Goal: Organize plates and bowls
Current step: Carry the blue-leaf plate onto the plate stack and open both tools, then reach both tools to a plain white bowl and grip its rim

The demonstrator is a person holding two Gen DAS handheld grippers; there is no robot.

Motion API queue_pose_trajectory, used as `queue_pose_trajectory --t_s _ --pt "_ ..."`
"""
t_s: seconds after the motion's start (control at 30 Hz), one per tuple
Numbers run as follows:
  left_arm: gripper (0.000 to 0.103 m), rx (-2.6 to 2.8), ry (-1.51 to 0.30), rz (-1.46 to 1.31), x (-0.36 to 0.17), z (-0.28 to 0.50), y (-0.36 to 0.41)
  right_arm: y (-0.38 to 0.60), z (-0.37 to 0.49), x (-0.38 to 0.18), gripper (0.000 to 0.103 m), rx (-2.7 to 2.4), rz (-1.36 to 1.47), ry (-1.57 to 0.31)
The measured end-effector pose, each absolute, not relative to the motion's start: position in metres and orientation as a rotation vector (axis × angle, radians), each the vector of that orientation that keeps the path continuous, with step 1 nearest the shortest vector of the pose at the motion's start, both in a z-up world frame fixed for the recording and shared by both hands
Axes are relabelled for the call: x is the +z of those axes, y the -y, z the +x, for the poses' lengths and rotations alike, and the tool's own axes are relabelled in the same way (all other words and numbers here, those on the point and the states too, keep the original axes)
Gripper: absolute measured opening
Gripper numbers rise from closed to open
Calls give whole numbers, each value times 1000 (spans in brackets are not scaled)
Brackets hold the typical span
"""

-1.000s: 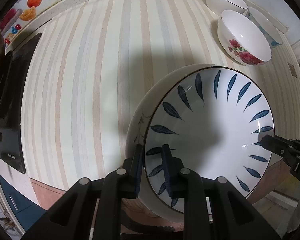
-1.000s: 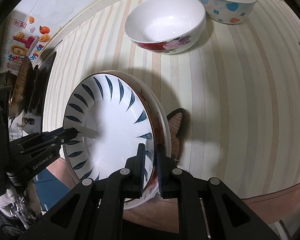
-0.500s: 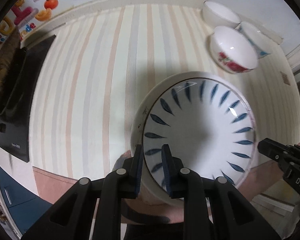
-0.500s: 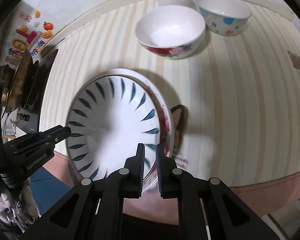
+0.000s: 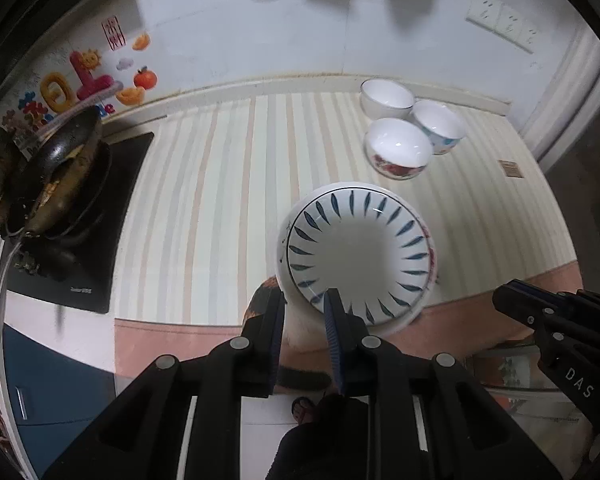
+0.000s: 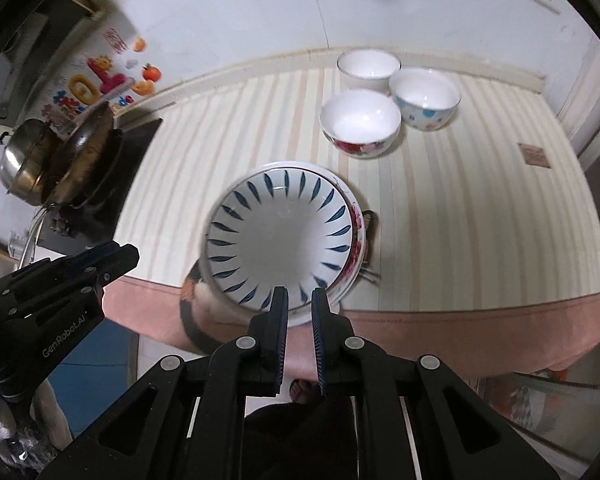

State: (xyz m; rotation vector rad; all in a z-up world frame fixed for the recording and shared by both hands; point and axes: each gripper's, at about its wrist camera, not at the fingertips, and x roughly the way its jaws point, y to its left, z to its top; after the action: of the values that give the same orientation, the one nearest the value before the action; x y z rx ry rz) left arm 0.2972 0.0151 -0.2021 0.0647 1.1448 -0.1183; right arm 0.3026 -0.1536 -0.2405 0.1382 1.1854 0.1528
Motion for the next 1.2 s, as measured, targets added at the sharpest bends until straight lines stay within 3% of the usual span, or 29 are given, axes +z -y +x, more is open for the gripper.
queue_pose_trajectory --t_s 0.17,0.33,0.53,0.67,0.83,0.9,1.2 --pt "19 -134 -1105 38 -179 266 -21 146 260 -210 14 156 136 -1133" --pt "21 -142 -1066 26 -162 241 -24 142 222 -187 26 142 137 -1086" --pt "21 -163 -1040 17 -149 224 -27 136 190 -164 26 137 149 -1051" --pt "28 -164 -1032 15 -148 225 -28 138 181 -157 27 130 172 -1036" --pt "28 -149 -1047 7 -154 242 -24 150 192 -158 28 133 218 -1040" --pt "28 -139 -1054 4 -158 254 -20 159 205 -161 35 129 235 -1039" --pt "28 -95 -1114 2 -189 344 14 205 305 -192 36 122 276 -1081"
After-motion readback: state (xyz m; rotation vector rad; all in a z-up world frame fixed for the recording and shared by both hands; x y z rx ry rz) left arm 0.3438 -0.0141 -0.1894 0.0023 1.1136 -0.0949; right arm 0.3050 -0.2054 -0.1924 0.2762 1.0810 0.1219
